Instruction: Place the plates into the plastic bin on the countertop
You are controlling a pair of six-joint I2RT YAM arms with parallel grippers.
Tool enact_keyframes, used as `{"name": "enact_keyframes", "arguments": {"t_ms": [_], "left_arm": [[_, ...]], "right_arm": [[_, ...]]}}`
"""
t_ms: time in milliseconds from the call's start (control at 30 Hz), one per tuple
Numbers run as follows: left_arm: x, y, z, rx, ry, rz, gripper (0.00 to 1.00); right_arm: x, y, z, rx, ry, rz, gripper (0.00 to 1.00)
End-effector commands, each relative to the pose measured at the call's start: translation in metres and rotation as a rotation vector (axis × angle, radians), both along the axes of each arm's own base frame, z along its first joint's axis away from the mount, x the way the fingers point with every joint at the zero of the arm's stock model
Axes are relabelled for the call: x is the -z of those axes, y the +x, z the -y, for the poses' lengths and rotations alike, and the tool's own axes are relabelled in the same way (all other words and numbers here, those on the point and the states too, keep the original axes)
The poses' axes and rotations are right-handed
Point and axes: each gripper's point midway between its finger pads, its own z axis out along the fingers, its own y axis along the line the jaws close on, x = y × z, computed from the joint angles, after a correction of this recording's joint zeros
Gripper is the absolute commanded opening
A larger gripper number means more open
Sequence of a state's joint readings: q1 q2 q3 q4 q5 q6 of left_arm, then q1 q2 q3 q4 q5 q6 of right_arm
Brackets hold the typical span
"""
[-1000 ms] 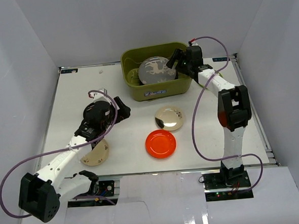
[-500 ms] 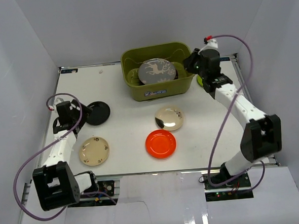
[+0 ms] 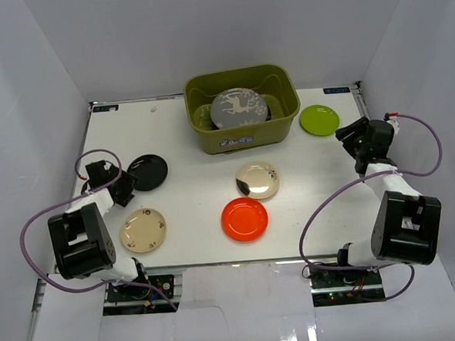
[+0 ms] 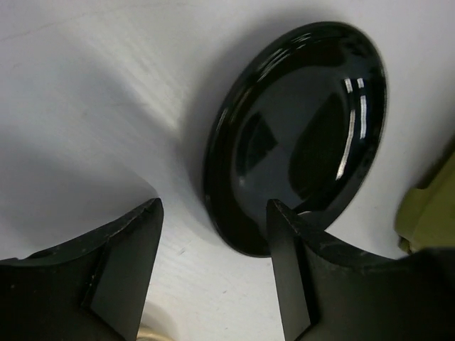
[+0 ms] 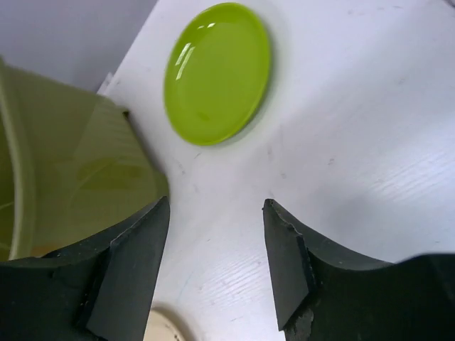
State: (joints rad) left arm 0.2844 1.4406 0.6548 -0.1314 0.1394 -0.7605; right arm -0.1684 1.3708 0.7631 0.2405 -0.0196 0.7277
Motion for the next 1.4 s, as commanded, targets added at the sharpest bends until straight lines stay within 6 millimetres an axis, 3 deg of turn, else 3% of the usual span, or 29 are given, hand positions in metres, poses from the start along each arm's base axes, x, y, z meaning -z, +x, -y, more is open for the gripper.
{"name": "enact_keyframes", "arguments": {"t_ms": [0,100,133,167,267,300,333,500,567,667,733,767,800,833,867,900,933,967,1000,1033,1067,1100,1133,1200,1233,1267,1300,1333,1367], "left_arm": [[-0.004,0.02,-0.003,-0.012,-0.024,0.041,0.71],[0.008,0.025,-0.006,-0.031,-0.039,0.005,0.68],[0.008,0.028,-0.007,-0.035,-0.036,0.007,0.65],[0.009,0.029,-0.01,-0.044,-0.031,0.007,0.6],[0.012,0.033,-0.012,-0.054,-0.026,0.01,0.28],[0.013,0.034,-0.013,-0.056,-0.023,0.006,0.07],[0.016,0.034,-0.014,-0.052,-0.019,-0.002,0.0],[0.006,0.037,-0.018,-0.049,0.011,0.023,0.0],[-0.015,0.042,-0.016,-0.034,0.013,0.08,0.0],[-0.061,0.05,-0.002,0.02,0.019,0.21,0.0],[-0.108,0.058,0.008,0.063,0.057,0.317,0.0],[-0.124,0.063,0.023,0.107,0.072,0.349,0.0],[-0.161,0.076,0.029,0.129,0.1,0.42,0.0],[-0.177,0.079,0.036,0.143,0.123,0.438,0.0],[-0.192,0.086,0.058,0.207,0.139,0.464,0.0],[-0.231,0.099,0.068,0.23,0.157,0.537,0.0],[-0.245,0.105,0.08,0.256,0.16,0.564,0.0],[-0.257,0.108,0.114,0.331,0.15,0.589,0.0],[-0.253,0.119,0.128,0.365,0.152,0.577,0.0],[-0.283,0.128,0.144,0.39,0.158,0.638,0.0],[-0.29,0.133,0.17,0.431,0.155,0.655,0.0],[-0.272,0.149,0.185,0.457,0.157,0.618,0.0],[-0.296,0.16,0.199,0.477,0.164,0.669,0.0],[-0.294,0.172,0.235,0.532,0.153,0.676,0.0],[-0.263,0.189,0.248,0.556,0.165,0.616,0.0],[-0.284,0.197,0.265,0.572,0.164,0.663,0.0],[-0.251,0.214,0.277,0.592,0.166,0.605,0.0],[-0.239,0.22,0.283,0.606,0.172,0.572,0.0],[-0.259,0.23,0.291,0.61,0.173,0.616,0.0]], "right_arm": [[-0.009,0.013,0.015,0.036,0.09,0.085,0.62],[0.017,0.021,0.027,0.08,0.093,0.029,0.65],[0.034,0.024,0.028,0.088,0.108,-0.009,0.67],[0.035,0.031,0.031,0.098,0.112,-0.007,0.68],[0.059,0.046,0.034,0.123,0.165,-0.036,0.68],[0.055,0.057,0.034,0.12,0.183,-0.024,0.68],[0.074,0.062,0.033,0.134,0.23,-0.062,0.68],[0.095,0.09,0.037,0.177,0.261,-0.081,0.65],[0.102,0.096,0.037,0.18,0.251,-0.108,0.62],[0.112,0.106,0.037,0.181,0.255,-0.124,0.56],[0.12,0.113,0.036,0.182,0.266,-0.139,0.51],[0.123,0.115,0.034,0.178,0.283,-0.144,0.49],[0.131,0.116,0.032,0.172,0.293,-0.156,0.47],[0.129,0.121,0.031,0.168,0.3,-0.151,0.41],[0.132,0.122,0.029,0.161,0.311,-0.155,0.38],[0.136,0.122,0.027,0.156,0.323,-0.161,0.34],[0.136,0.123,0.027,0.157,0.329,-0.16,0.22],[0.136,0.121,0.029,0.166,0.326,-0.157,0.17],[0.126,0.121,0.03,0.17,0.32,-0.137,0.12],[0.12,0.119,0.033,0.176,0.312,-0.123,0.08],[0.117,0.113,0.036,0.188,0.302,-0.108,0.08],[0.093,0.112,0.038,0.184,0.29,-0.057,0.08],[0.082,0.109,0.04,0.183,0.277,-0.033,0.08],[0.048,0.095,0.046,0.191,0.251,0.043,0.08],[0.039,0.09,0.048,0.194,0.238,0.062,0.08],[0.027,0.084,0.052,0.197,0.234,0.089,0.08],[0.006,0.074,0.051,0.185,0.229,0.135,0.08],[-0.003,0.068,0.051,0.177,0.23,0.154,0.08],[-0.013,0.061,0.053,0.162,0.237,0.178,0.08]]}}
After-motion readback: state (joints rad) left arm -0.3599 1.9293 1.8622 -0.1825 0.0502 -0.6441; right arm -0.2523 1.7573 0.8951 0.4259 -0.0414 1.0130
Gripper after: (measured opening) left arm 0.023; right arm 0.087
